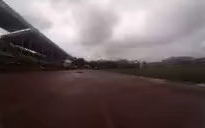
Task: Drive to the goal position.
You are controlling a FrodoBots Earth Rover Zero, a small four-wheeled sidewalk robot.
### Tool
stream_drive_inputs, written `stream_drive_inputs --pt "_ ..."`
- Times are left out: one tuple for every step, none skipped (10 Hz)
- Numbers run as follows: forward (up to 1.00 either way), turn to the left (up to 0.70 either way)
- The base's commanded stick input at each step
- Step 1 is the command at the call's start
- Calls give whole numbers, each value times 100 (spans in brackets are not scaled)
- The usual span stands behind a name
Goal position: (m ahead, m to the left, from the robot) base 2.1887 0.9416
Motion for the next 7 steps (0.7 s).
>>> stream_drive_inputs --pt "50 0" --pt "50 0" --pt "50 0" --pt "50 0" --pt "50 4" --pt "50 19" --pt "50 33"
